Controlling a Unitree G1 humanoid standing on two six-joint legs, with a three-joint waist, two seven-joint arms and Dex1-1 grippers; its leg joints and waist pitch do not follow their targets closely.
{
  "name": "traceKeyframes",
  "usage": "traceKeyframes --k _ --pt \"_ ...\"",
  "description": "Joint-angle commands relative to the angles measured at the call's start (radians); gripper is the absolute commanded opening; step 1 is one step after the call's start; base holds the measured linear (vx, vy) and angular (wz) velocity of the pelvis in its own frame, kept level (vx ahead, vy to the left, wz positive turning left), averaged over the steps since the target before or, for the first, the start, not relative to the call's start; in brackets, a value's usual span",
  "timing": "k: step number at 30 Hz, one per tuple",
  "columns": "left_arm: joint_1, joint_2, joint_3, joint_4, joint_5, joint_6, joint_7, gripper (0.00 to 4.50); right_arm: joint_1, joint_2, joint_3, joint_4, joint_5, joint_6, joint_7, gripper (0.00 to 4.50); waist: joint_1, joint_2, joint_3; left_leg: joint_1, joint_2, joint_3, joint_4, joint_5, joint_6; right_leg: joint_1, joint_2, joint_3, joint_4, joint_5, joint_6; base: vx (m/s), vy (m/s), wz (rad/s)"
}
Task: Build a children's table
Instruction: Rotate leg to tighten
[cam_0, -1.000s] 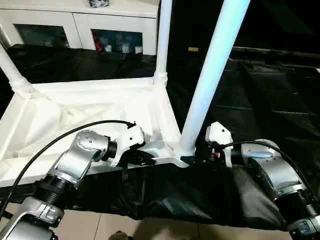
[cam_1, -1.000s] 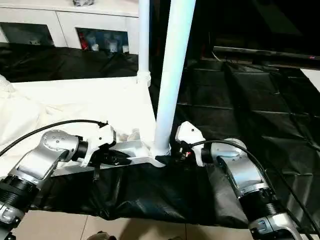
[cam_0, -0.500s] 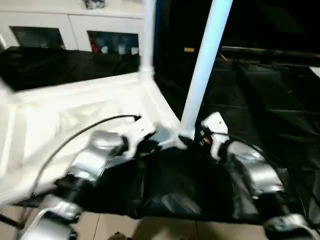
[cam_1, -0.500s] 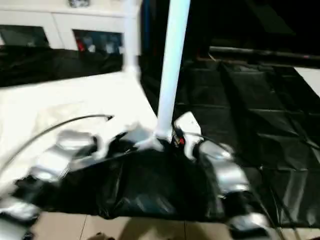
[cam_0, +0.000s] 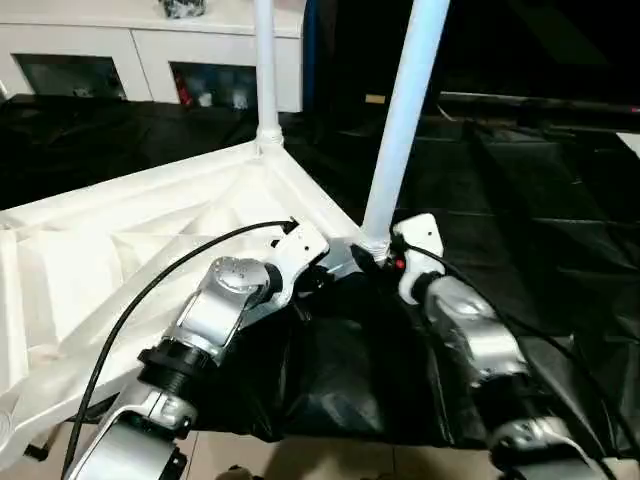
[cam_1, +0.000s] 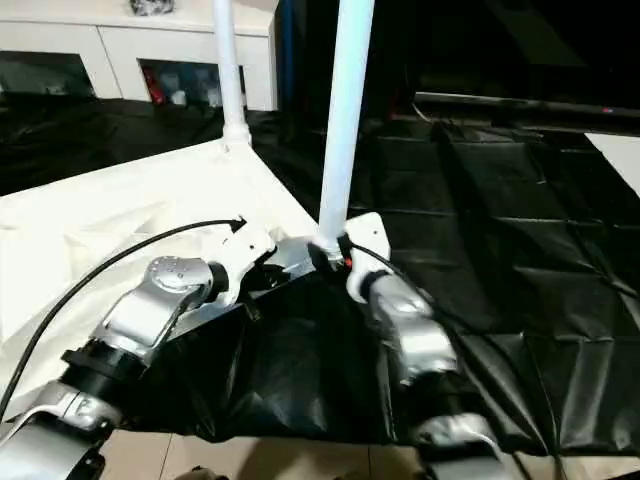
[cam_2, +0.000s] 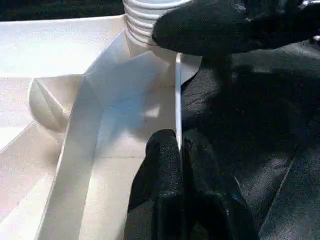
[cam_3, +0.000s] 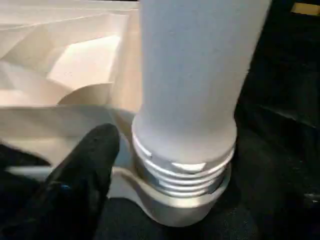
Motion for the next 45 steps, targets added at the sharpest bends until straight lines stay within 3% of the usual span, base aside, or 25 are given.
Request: traceKeyframes --k 1,4,6,7,10,14,17,24,30,36,39,41,42,43,45 --pt "0.012 -0.006 -0.039 -0.048 -0.045 -0.076 -0.068 0.0 0.014 -0.021 0.081 -0.089 0.027 0.002 0.129 3.93 0.006 -0.006 -0.073 0.002 0.038 -0.012 -0.069 -0.129 0.045 0.057 -0.082 0.051 -0.08 -0.157 -0.187 0.0 0.0 0.0" --pt "0.025 0.012 -0.035 -0.067 -0.059 -0.097 -0.107 0.0 0.03 -0.075 0.091 -0.122 0.035 0.005 0.197 3.93 0.007 -0.007 -0.074 0.003 0.037 -0.01 -0.066 -0.119 0.06 0.058 -0.081 0.05 -0.078 -0.128 -0.201 0.0 0.0 0.0" --pt "0.045 0.045 -0.039 -0.101 -0.082 -0.11 -0.177 0.0 0.043 -0.126 0.094 -0.155 0.049 0.013 0.274 3.93 0.008 -0.006 -0.071 0.005 0.04 -0.01 -0.067 -0.144 0.059 0.056 -0.084 0.05 -0.082 -0.173 -0.204 0.0 0.0 0.0" --pt "0.048 0.052 -0.04 -0.107 -0.086 -0.112 -0.191 0.0 0.044 -0.135 0.094 -0.16 0.051 0.015 0.288 3.93 0.009 0.0 -0.07 0.005 0.041 -0.011 -0.067 -0.147 0.058 0.055 -0.084 0.051 -0.081 -0.177 -0.204 0.0 0.0 0.0" --pt "0.073 0.096 -0.04 -0.151 -0.118 -0.123 -0.274 0.0 0.067 -0.228 0.123 -0.224 0.063 0.053 0.429 3.93 0.009 -0.005 -0.069 0.008 0.04 -0.009 -0.068 -0.16 0.058 0.053 -0.08 0.051 -0.083 -0.197 -0.201 0.0 0.0 0.0" --pt "0.088 0.125 -0.046 -0.168 -0.132 -0.143 -0.336 0.0 0.079 -0.273 0.137 -0.268 0.084 0.07 0.5 3.93 0.024 -0.006 -0.066 0.012 0.043 -0.009 -0.069 -0.173 0.057 0.048 -0.084 0.053 -0.087 -0.248 -0.187 0.0 0.0 0.0" --pt "0.103 0.157 -0.05 -0.198 -0.151 -0.136 -0.387 0.0 0.088 -0.311 0.155 -0.288 0.091 0.077 0.558 3.93 0.025 -0.007 -0.066 0.01 0.044 -0.01 -0.071 -0.178 0.048 0.047 -0.083 0.052 -0.088 -0.271 -0.179 0.0 0.0 0.0" --pt "0.105 0.197 -0.05 -0.203 -0.156 -0.138 -0.442 0.0 0.099 -0.344 0.178 -0.317 0.097 0.102 0.62 3.5 0.026 -0.008 -0.069 0.007 0.041 -0.01 -0.068 -0.144 0.055 0.05 -0.081 0.051 -0.082 -0.218 -0.189 0.0 0.0 0.0" --pt "0.1 0.204 -0.048 -0.196 -0.159 -0.142 -0.445 0.0 0.097 -0.344 0.187 -0.323 0.1 0.109 0.625 2.92 0.028 -0.006 -0.07 0.008 0.041 -0.009 -0.067 -0.137 0.055 0.051 -0.081 0.051 -0.079 -0.2 -0.196 0.0 0.0 0.0" --pt "0.099 0.199 -0.047 -0.186 -0.151 -0.141 -0.436 0.0 0.111 -0.333 0.194 -0.331 0.101 0.122 0.629 2.71 0.028 -0.006 -0.071 0.009 0.042 -0.009 -0.066 -0.137 0.052 0.051 -0.081 0.05 -0.079 -0.2 -0.196 0.0 0.0 0.0" --pt "0.081 0.168 -0.038 -0.148 -0.119 -0.121 -0.356 0.0 0.125 -0.307 0.2 -0.317 0.081 0.15 0.577 2.7 0.027 -0.007 -0.069 0.009 0.041 -0.008 -0.066 -0.135 0.051 0.05 -0.079 0.05 -0.081 -0.196 -0.197 0.0 0.0 0.0" --pt "0.047 0.115 -0.016 -0.098 -0.101 -0.083 -0.254 0.0 0.12 -0.247 0.192 -0.263 0.044 0.16 0.455 2.7 0.028 -0.012 -0.068 0.012 0.039 -0.008 -0.067 -0.152 0.041 0.049 -0.081 0.05 -0.086 -0.243 -0.186 0.0 0.0 0.0" --pt "0.035 0.097 -0.009 -0.082 -0.095 -0.073 -0.22 0.0 0.113 -0.221 0.183 -0.237 0.031 0.165 0.402 2.7 0.023 -0.009 -0.063 0.013 0.038 -0.007 -0.069 -0.167 0.028 0.042 -0.08 0.05 -0.091 -0.287 -0.179 0.0 0.0 0.0" --pt "0.013 0.064 0.002 -0.052 -0.086 -0.056 -0.16 0.0 0.097 -0.172 0.165 -0.191 0.014 0.163 0.308 2.7 0.023 -0.01 -0.063 0.014 0.035 -0.008 -0.068 -0.184 0.02 0.044 -0.082 0.048 -0.095 -0.324 -0.172 0.0 0.0 0.0" --pt "-0.013 0.021 0.016 -0.014 -0.076 -0.036 -0.086 0.0 0.074 -0.104 0.136 -0.137 0.004 0.169 0.185 2.69 0.019 -0.01 -0.063 0.018 0.034 -0.013 -0.071 -0.221 -0.006 0.042 -0.086 0.045 -0.107 -0.433 -0.138 0.0 0.0 0.0"
